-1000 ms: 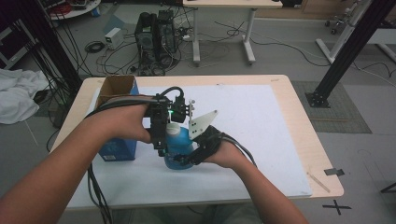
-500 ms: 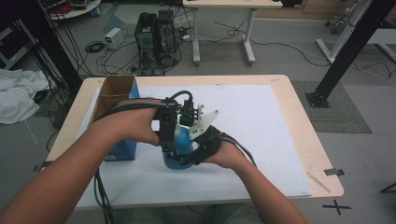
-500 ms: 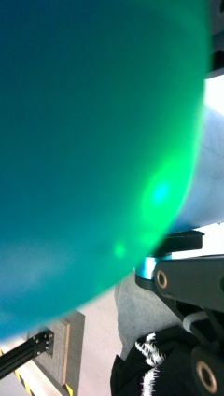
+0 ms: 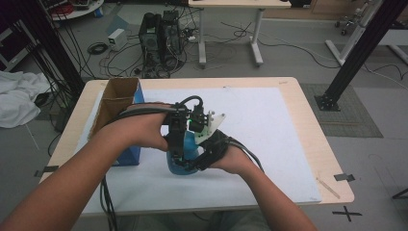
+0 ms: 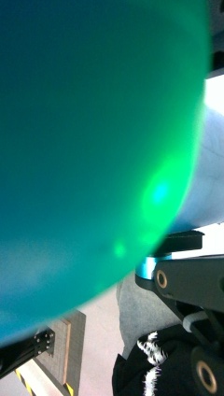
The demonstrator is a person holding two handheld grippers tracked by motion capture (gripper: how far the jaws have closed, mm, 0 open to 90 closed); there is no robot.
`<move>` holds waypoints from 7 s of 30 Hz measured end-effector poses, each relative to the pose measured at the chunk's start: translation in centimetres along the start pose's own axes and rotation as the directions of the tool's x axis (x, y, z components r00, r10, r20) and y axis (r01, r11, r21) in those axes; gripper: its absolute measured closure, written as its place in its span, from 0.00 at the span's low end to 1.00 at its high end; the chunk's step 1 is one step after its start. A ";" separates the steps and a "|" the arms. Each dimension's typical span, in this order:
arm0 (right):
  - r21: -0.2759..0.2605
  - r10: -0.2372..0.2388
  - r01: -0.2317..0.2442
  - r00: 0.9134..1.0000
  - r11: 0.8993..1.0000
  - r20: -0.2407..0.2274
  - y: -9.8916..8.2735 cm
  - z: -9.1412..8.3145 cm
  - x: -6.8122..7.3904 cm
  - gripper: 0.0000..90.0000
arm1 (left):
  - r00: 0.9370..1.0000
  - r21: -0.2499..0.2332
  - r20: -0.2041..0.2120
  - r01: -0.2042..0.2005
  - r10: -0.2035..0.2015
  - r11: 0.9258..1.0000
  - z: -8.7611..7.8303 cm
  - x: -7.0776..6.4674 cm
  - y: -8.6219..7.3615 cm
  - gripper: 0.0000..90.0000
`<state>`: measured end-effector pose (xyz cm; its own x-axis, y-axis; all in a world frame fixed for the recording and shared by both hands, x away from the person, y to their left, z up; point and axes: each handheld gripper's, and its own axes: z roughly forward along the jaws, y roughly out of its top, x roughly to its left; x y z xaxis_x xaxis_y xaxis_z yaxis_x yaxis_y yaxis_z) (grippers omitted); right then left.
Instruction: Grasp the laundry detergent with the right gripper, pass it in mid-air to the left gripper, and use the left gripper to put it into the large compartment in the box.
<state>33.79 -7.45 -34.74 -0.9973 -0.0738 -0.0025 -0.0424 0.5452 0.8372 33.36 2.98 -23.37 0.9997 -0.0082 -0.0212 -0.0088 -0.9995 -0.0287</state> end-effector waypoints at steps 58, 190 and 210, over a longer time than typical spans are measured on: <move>0.010 0.056 -0.056 0.998 0.998 -0.025 -0.1 0.3 -0.4 0.50 | 0.999 0.035 0.035 0.011 -0.012 0.999 0.5 0.7 0.1 0.42; 0.350 0.076 -0.105 0.992 0.931 0.097 0.2 -7.6 -1.8 0.15 | 0.696 0.039 0.083 0.713 -0.713 0.700 -1.6 10.8 -21.5 0.42; 0.357 0.071 -0.099 0.993 0.929 0.092 -0.2 -7.3 -1.8 0.15 | 0.687 0.077 0.092 0.716 -0.720 0.693 3.4 11.6 -21.2 0.42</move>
<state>36.08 -13.49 -30.88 -0.9991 0.0423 0.0063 0.0381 0.8119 0.5826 45.06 24.21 -26.42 0.6916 0.7172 -0.0857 0.7086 -0.6967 -0.1119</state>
